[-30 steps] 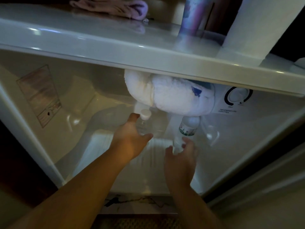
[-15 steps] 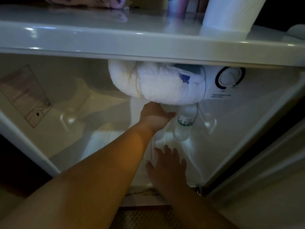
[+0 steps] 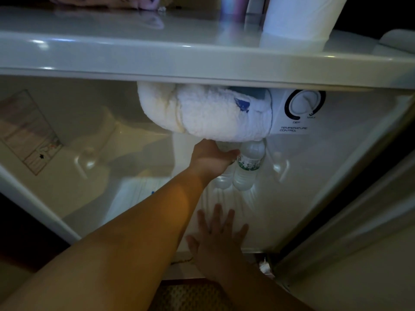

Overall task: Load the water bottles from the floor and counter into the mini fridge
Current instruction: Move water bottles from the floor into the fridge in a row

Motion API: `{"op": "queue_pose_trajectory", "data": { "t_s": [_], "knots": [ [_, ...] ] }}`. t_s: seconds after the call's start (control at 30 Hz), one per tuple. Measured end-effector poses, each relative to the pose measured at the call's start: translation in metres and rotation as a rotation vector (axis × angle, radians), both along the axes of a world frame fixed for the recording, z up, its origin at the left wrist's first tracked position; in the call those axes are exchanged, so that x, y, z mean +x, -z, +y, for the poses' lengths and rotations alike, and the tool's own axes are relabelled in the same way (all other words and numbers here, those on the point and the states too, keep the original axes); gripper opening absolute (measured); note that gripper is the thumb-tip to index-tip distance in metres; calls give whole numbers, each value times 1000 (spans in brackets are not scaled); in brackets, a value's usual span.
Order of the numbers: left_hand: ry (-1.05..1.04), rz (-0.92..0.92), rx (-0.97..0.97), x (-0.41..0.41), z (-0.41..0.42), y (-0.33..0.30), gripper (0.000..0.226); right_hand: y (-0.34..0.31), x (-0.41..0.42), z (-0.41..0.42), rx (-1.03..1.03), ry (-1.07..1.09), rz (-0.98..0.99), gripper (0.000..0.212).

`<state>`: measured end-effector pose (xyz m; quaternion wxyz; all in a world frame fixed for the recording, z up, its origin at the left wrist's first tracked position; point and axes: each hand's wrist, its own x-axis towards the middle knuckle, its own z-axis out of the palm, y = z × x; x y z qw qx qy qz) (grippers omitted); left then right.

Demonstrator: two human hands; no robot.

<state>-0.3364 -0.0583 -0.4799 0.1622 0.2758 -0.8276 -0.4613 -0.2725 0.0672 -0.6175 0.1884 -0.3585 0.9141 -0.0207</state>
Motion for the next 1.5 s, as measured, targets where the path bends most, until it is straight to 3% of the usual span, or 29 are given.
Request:
{"op": "queue_pose_trajectory", "data": {
  "t_s": [0.1,0.3,0.47,0.67,0.73,0.8,0.93,1.03,1.13,1.23,1.33,1.5],
  "knots": [
    [16,-20,-8,4,-1,-1,20,0,0,0,19,-12,6,73],
    [95,-47,33,12,-2,-4,34,-4,-1,-1,55,-24,-23,73],
    [130,12,69,18,-1,3,80,-3,-1,-3,105,-37,-9,74],
    [76,-36,-2,35,0,-2,88,-15,-3,-8,158,-33,-32,76],
    [48,-93,-72,56,1,-8,79,-28,1,-14,168,-19,-54,77],
    [20,-87,-102,92,3,-13,56,-49,10,-25,177,-53,-72,76],
    [20,-30,-240,200,2,-24,17,-97,39,-49,-70,-320,-169,52],
    [14,-16,-376,284,-10,-34,20,-123,76,-68,-89,-586,-359,13],
    [-21,-3,-538,369,-33,-38,24,-133,120,-86,-45,-744,-381,24],
    [-79,-134,-690,455,-46,-38,27,-134,171,-106,135,-961,-381,25],
    [-132,-335,-708,528,-48,-33,28,-135,230,-124,274,-1146,-345,30],
    [-418,-781,-388,603,-37,-10,28,-99,311,-146,286,-1219,-379,26]
  ]
}}
